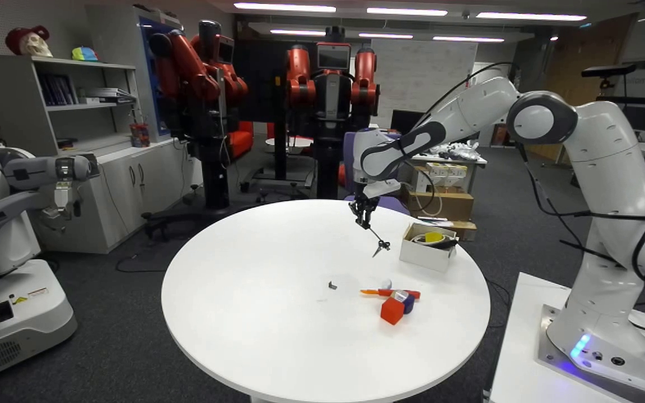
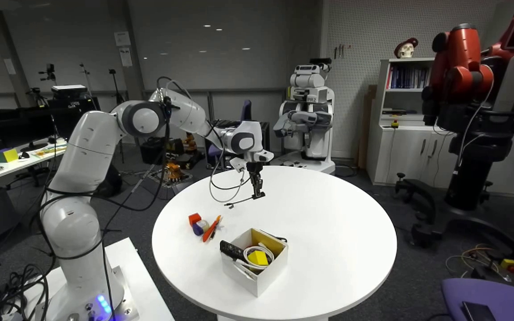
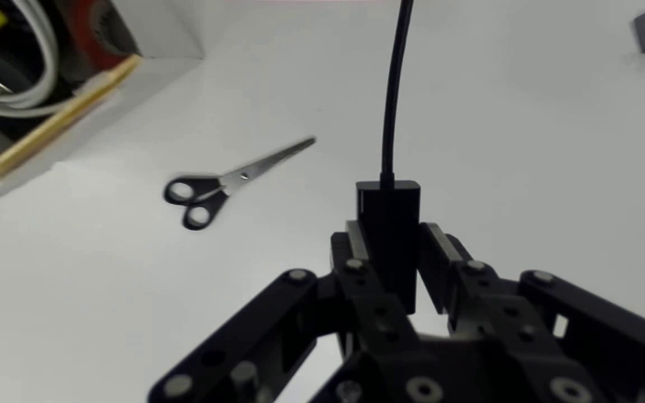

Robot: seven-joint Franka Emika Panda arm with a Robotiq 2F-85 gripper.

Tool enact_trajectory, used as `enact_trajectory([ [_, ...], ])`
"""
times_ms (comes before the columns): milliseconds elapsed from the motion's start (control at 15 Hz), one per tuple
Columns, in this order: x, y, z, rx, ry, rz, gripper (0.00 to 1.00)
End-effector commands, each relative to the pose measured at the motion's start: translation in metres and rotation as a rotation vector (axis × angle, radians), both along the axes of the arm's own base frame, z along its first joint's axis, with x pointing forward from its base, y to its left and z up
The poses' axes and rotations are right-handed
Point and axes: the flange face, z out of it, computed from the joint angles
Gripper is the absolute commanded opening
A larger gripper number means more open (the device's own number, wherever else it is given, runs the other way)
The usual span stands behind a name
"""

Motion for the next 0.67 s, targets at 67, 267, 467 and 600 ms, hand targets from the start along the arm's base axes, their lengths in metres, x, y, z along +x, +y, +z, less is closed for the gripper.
enact_trajectory([
  [67, -0.057, -0.081, 0.017, -0.007, 0.053, -0.169, 0.07],
  [267, -0.088, -0.131, 0.014, -0.014, 0.080, -0.274, 0.07],
  [467, -0.115, -0.174, 0.009, -0.016, 0.107, -0.372, 0.07],
  [600, -0.129, -0.193, 0.003, -0.017, 0.127, -0.422, 0.07],
])
